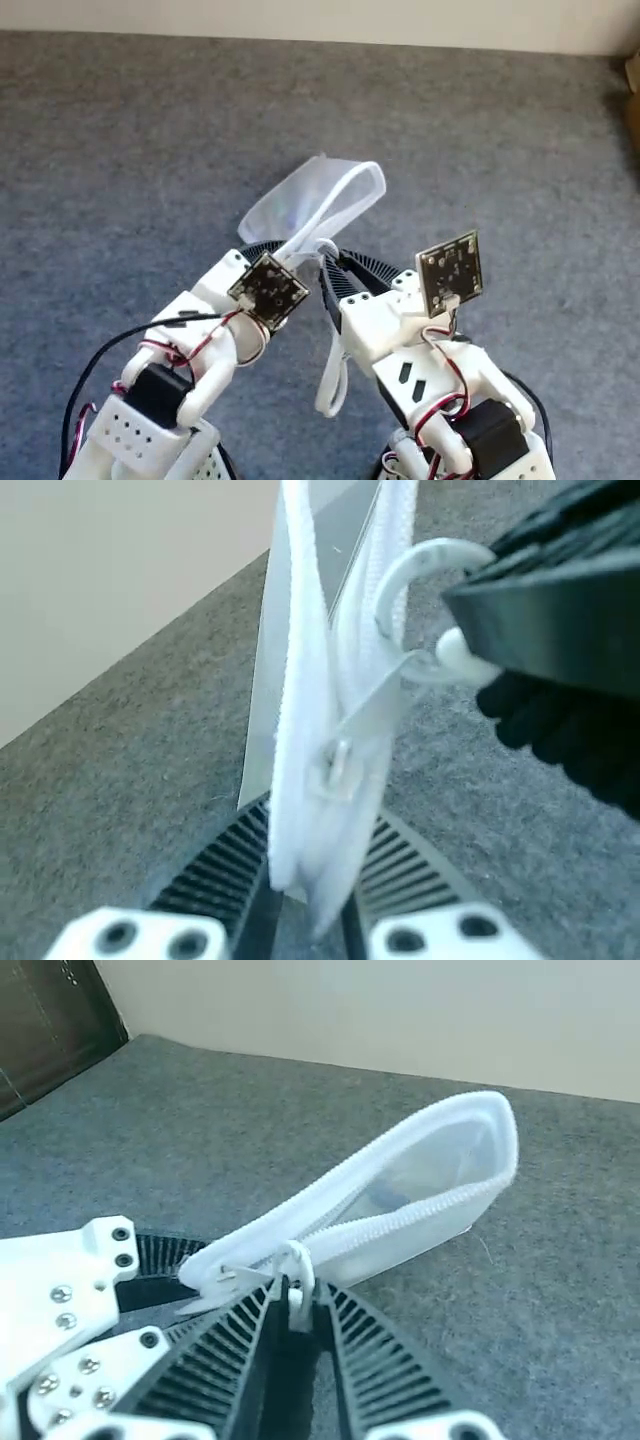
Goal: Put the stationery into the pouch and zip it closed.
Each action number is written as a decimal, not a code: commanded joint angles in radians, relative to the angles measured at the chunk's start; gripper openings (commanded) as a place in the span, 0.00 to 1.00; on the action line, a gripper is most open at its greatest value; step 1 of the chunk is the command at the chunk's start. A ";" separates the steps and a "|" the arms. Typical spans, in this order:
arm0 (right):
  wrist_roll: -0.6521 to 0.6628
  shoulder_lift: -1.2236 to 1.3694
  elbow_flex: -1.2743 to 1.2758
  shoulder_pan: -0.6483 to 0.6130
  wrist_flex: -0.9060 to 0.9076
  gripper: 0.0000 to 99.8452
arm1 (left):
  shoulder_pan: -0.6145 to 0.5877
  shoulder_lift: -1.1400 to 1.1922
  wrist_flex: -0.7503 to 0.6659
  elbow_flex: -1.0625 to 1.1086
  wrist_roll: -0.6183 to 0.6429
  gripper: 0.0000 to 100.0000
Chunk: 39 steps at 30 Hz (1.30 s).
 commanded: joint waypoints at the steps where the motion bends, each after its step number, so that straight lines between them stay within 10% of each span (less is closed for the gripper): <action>1: 0.014 0.016 -0.035 0.050 -0.039 0.01 | -0.019 -0.081 0.029 -0.019 0.025 0.00; 20: 0.012 0.015 -0.008 0.156 -0.105 0.01 | -0.019 -0.090 0.032 -0.004 0.025 0.00; 30: 0.101 0.021 -0.005 -0.150 0.076 0.16 | -0.021 -0.090 0.032 -0.004 0.025 0.00; 39: 0.123 0.021 0.133 -0.173 -0.071 0.16 | -0.019 -0.090 0.032 -0.004 0.025 0.00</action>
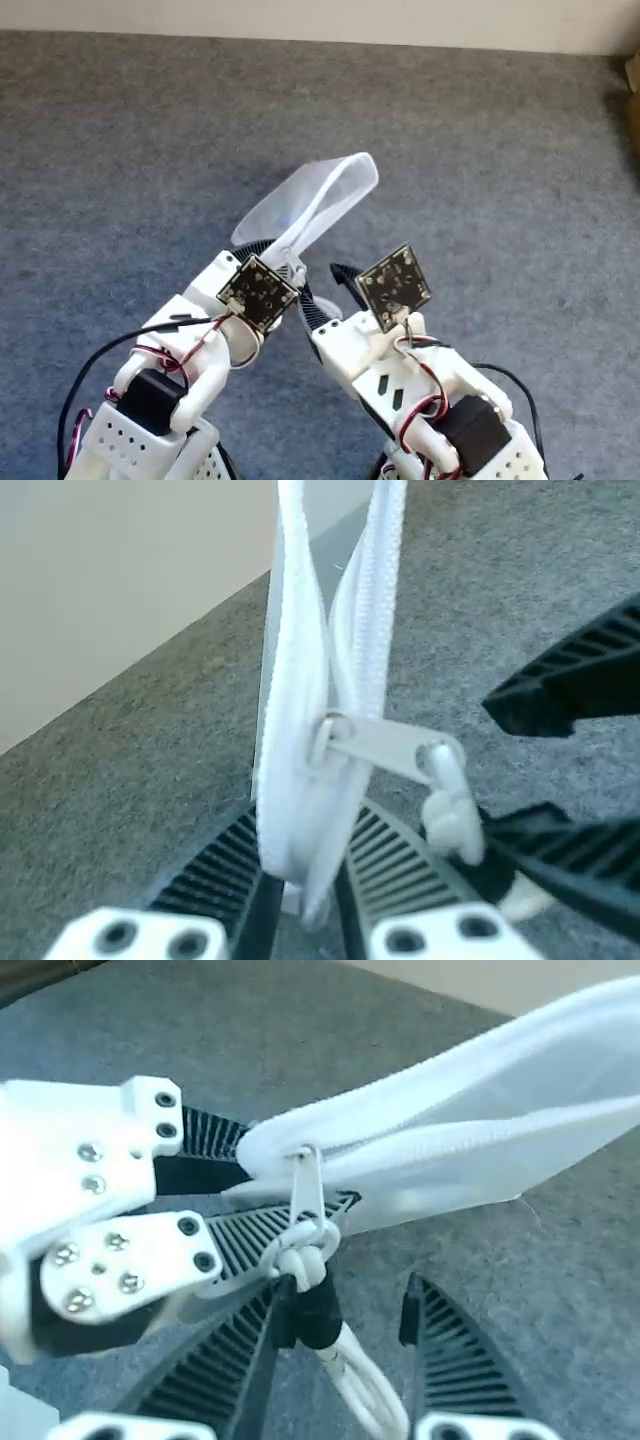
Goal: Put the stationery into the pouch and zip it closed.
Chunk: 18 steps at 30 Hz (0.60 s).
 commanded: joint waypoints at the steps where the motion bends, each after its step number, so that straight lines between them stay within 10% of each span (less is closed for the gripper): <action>1: 0.032 0.013 0.038 -0.012 -0.097 0.16 | -0.015 -0.027 -0.003 -0.004 0.009 0.00; 18: 0.121 0.015 0.102 -0.015 -0.171 0.16 | -0.015 -0.027 -0.003 -0.004 0.008 0.00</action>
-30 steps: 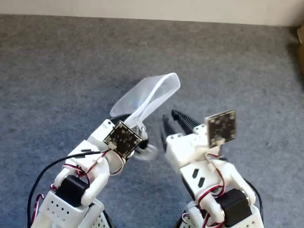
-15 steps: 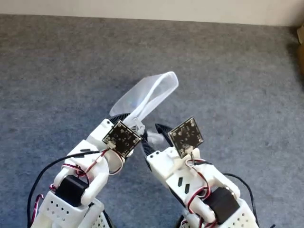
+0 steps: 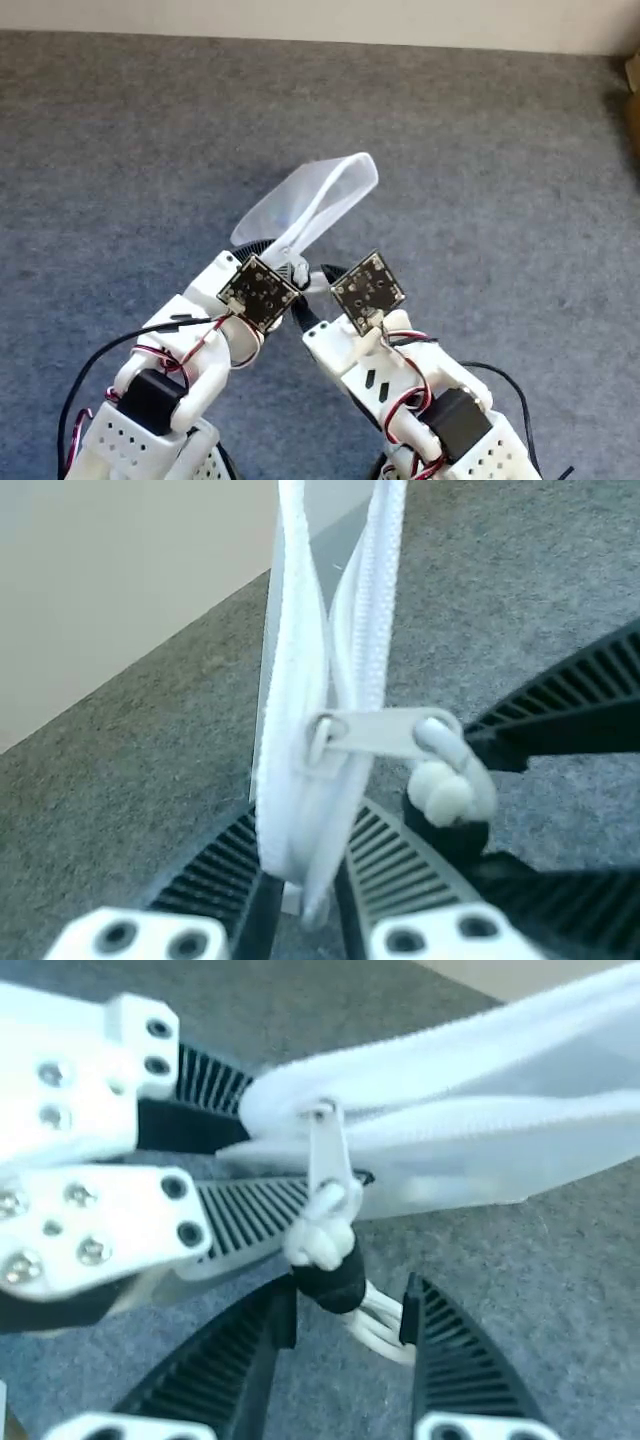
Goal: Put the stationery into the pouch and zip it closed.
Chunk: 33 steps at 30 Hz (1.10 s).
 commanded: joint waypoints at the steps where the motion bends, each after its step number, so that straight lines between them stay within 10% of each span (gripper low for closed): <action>1: 0.014 0.005 0.015 -0.008 -0.076 0.16 | -0.016 -0.027 -0.003 -0.004 0.008 0.00; 33: 0.018 -0.004 0.067 0.101 -0.197 0.00 | -0.019 -0.027 -0.002 -0.002 0.006 0.00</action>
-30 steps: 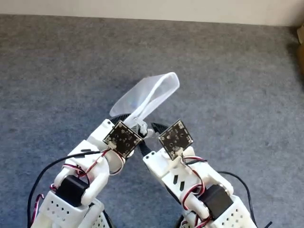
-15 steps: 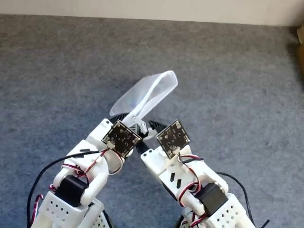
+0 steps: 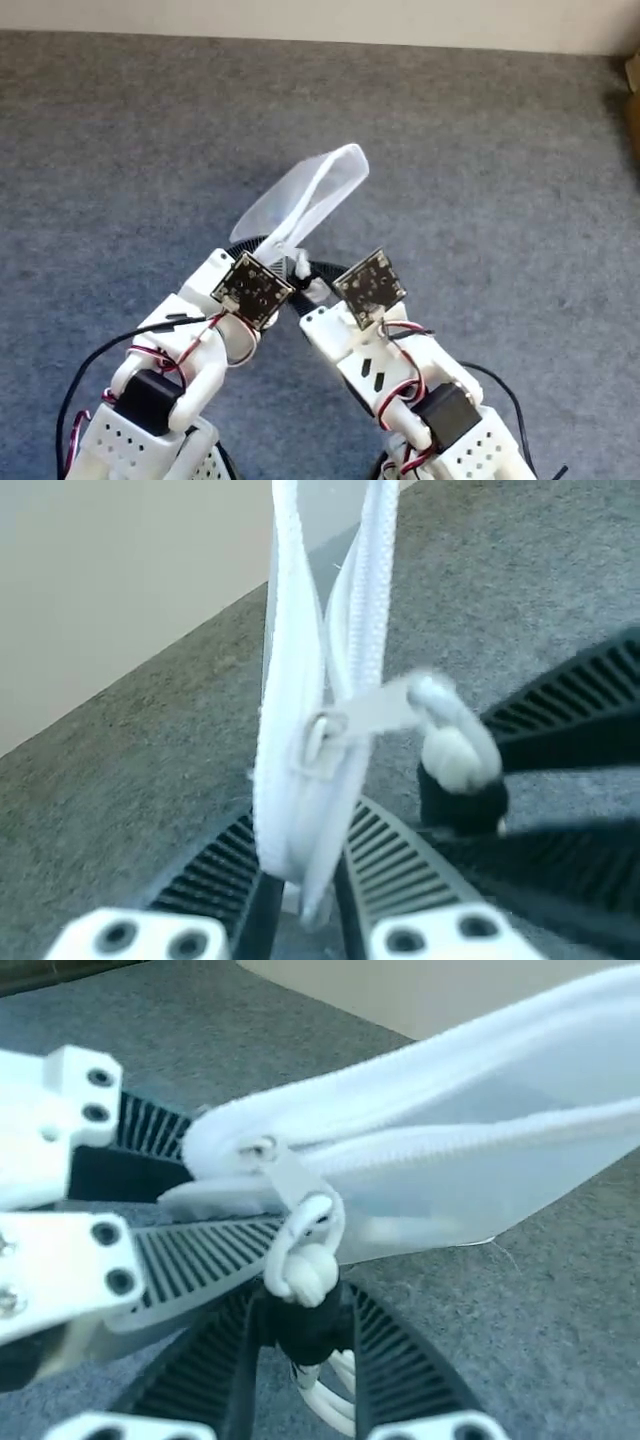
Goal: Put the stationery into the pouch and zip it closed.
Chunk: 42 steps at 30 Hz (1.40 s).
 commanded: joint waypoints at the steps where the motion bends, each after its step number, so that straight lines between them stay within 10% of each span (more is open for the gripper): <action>1: 0.009 -0.007 -0.031 0.044 0.012 0.00 | -0.013 -0.016 -0.002 -0.002 0.003 0.00; 42: -0.193 0.001 -0.228 0.387 0.081 0.00 | -0.010 -0.018 -0.002 0.007 0.002 0.00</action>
